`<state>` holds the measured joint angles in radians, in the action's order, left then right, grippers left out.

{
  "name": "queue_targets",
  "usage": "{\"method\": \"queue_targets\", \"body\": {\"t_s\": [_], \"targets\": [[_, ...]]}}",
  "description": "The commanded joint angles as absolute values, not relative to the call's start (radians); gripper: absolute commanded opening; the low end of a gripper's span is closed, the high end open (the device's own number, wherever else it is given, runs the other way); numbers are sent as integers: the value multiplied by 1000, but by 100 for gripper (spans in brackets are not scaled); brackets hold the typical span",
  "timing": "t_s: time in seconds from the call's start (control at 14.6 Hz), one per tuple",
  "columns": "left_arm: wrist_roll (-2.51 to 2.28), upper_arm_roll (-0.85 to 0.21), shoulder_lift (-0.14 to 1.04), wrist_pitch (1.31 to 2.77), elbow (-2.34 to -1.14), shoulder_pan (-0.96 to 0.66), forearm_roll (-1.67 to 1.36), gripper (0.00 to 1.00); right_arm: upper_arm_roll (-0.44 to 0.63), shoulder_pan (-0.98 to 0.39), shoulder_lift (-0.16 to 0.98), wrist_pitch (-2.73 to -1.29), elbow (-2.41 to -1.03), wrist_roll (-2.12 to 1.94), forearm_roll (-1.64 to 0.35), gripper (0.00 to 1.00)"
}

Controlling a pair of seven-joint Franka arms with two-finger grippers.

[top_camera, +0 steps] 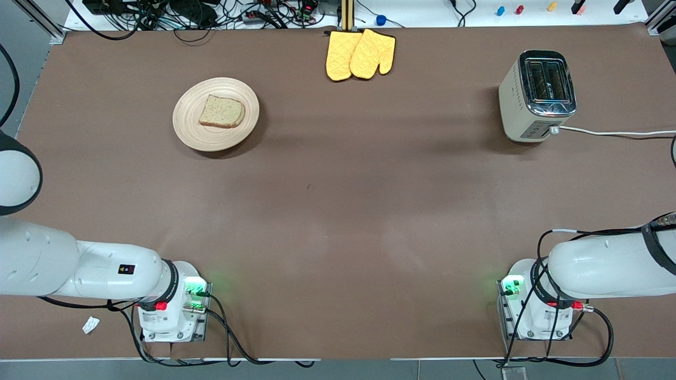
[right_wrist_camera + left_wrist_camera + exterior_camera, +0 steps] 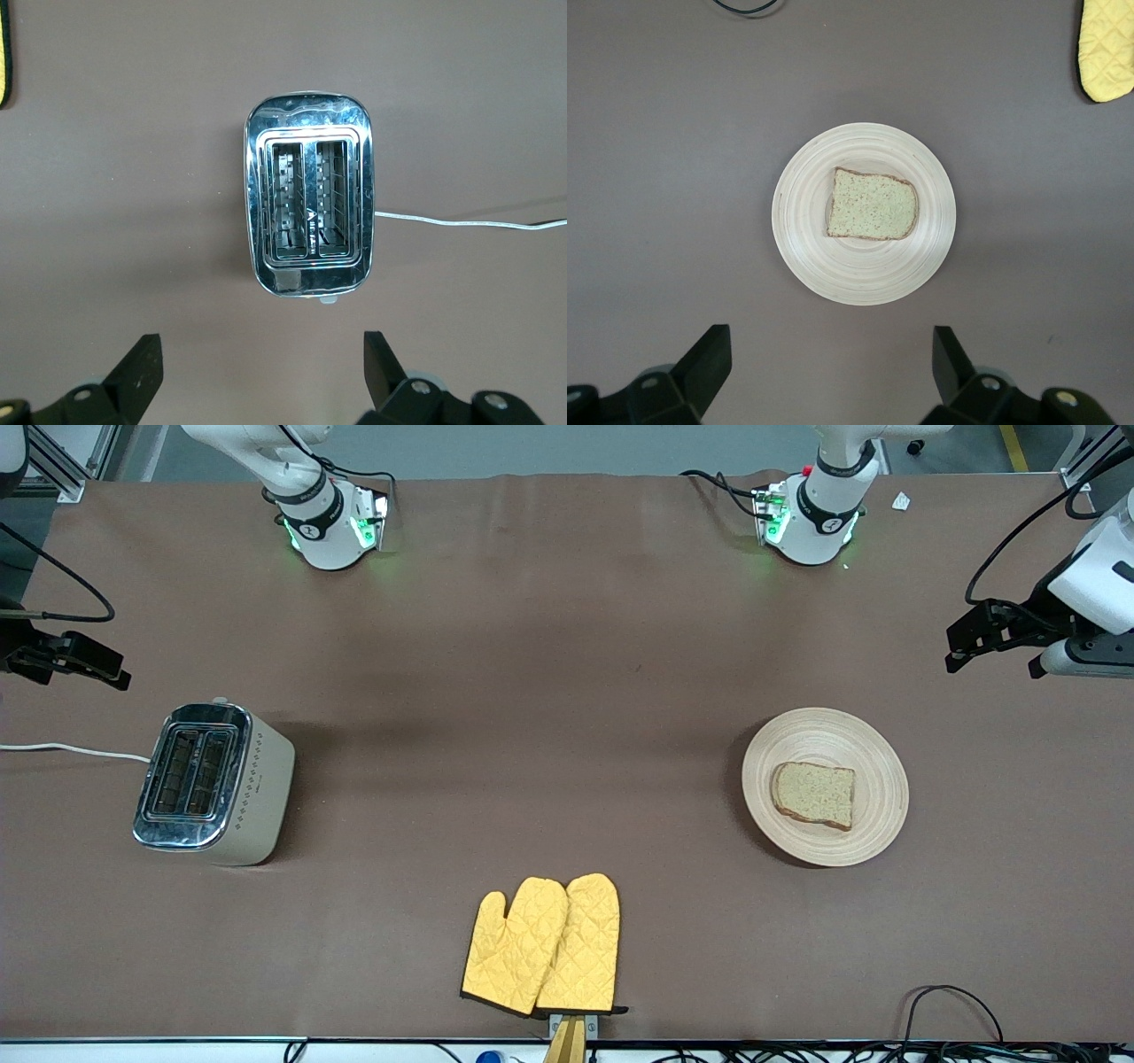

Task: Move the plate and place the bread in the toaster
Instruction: 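Reach the left gripper toward the rim of the wooden plate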

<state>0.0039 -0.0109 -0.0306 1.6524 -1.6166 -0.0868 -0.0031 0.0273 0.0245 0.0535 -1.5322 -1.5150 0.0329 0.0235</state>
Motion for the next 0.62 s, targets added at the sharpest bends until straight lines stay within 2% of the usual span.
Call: {"method": "queue_targets", "body": {"t_s": [0.0,0.55], "targets": [[6,-14,-24,1631,-1592,-97,14,100,18,28,52,-1519,-1508,46,23,100],[21,-6,31,1597,-1598,-43,-14,100,14,5,49,-1494,-1506,52,-1,100]]}}
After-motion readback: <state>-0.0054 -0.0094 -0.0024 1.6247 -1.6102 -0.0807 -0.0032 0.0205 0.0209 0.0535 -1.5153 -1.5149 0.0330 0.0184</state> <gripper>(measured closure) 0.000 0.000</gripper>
